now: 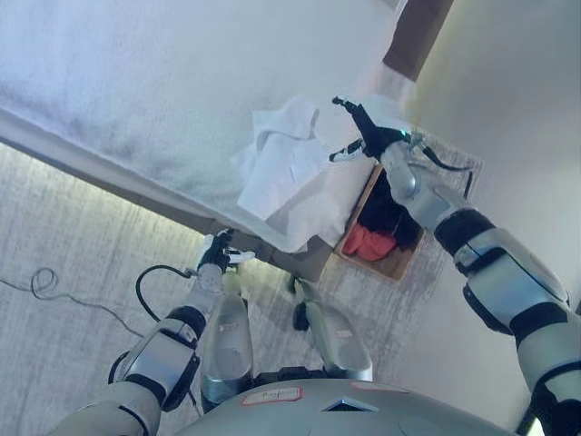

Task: Put the clothes on the bed into the basket.

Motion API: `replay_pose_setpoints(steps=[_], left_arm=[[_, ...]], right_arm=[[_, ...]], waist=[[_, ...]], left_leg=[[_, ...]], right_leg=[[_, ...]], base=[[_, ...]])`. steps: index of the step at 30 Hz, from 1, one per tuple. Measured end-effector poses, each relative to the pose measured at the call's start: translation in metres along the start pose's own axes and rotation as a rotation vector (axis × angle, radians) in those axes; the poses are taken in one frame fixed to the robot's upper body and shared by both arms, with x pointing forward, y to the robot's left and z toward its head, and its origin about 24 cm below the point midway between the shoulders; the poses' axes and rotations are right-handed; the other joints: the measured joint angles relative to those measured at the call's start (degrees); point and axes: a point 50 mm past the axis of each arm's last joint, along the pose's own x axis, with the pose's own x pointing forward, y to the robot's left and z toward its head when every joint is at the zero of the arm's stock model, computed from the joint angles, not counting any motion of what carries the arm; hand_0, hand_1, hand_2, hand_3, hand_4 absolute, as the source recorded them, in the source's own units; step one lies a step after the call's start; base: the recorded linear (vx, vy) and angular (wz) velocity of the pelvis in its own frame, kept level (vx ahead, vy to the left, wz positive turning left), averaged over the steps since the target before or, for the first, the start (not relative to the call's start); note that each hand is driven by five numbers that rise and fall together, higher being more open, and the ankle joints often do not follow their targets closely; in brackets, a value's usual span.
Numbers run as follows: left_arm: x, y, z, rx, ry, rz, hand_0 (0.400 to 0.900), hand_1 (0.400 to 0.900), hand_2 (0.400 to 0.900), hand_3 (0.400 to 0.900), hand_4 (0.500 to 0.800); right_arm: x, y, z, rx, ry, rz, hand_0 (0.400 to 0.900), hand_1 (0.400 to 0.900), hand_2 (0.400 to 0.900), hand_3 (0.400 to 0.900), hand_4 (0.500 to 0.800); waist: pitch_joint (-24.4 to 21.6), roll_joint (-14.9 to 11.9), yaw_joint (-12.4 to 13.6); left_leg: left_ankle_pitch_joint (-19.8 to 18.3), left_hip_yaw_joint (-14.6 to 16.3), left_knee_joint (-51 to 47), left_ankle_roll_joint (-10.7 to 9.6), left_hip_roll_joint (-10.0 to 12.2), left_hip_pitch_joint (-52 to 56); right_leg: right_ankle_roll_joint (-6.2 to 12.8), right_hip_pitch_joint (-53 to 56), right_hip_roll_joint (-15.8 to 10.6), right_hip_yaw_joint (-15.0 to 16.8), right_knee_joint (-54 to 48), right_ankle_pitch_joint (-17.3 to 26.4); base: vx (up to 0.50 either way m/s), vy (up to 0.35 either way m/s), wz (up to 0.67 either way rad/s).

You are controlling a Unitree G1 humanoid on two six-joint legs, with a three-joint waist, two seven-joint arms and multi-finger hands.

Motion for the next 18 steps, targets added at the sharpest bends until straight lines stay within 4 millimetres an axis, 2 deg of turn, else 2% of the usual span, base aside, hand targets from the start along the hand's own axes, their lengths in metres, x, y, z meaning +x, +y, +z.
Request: replay_pose_setpoints(steps=[3,7,12,18], left_arm=[[0.001,0.007,-0.001,0.011,0.008,0.015,0.9,0.9,0.9,0.9,0.8],[0.003,0.011,-0.003,0.04,0.03,0.024,0.9,0.9,0.9,0.9,0.8],[0.009,0.013,0.021,0.075,-0.026,0.026,0.9,0.9,0.9,0.9,0.8],[0.013,0.016,0.045,0.068,-0.086,0.031,0.9,0.9,0.9,0.9,0.8]], right_arm=[[0.007,-0.003,0.011,0.01,-0.014,0.021,0.9,0.9,0.9,0.9,0.8],[0.014,0.011,0.025,0.051,-0.004,0.102,0.9,0.9,0.9,0.9,0.8],[0.021,0.016,0.035,0.095,0.025,0.103,0.9,0.9,0.9,0.9,0.8],[0.026,0.005,0.034,0.107,0.056,0.067,0.9,0.9,0.9,0.9,0.8]], waist=[[0.6,-0.8,0.7],[1.1,-1.8,0.7],[1.5,-2.5,1.0],[1.6,-2.4,1.1]], left_leg=[[0.1,-0.1,0.2,-0.2,0.1,-1.5],[0.1,-0.6,0.9,-0.3,0.0,-2.8],[0.1,-2.0,2.1,-0.5,-0.2,-5.9],[0.2,-3.4,3.1,-1.0,-0.3,-8.7]], right_leg=[[-0.26,-1.4,0.1,-0.1,0.0,0.2],[-0.27,-2.0,0.1,-0.3,0.0,0.2],[-0.26,-3.9,0.1,-1.3,0.0,0.2],[-0.27,-5.6,0.3,-2.5,0.0,0.2]], base=[[-0.01,-0.006,0.03],[-0.02,-0.022,0.12],[-0.02,-0.01,0.14],[-0.01,-0.014,0.14]])
